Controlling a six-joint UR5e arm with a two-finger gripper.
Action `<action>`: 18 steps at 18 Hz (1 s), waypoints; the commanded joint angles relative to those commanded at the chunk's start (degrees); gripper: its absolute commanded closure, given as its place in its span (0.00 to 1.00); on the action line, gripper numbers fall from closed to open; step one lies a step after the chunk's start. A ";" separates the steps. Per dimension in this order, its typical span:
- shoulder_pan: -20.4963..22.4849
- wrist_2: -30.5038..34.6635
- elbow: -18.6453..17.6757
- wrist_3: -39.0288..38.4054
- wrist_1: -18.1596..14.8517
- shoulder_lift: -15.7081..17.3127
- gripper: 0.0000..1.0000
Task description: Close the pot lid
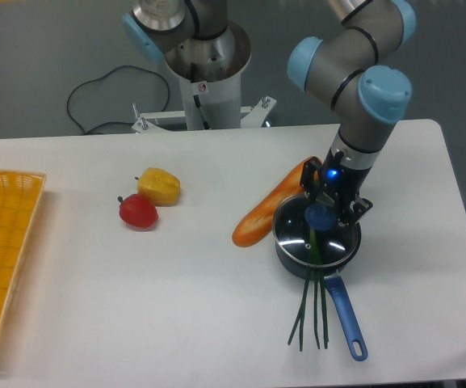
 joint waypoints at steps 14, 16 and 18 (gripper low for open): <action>0.00 0.44 4.04 -0.97 -1.93 0.44 0.00; -0.35 3.84 4.04 -0.88 -1.85 0.88 0.00; -0.70 8.24 4.22 -0.97 -2.11 2.02 0.00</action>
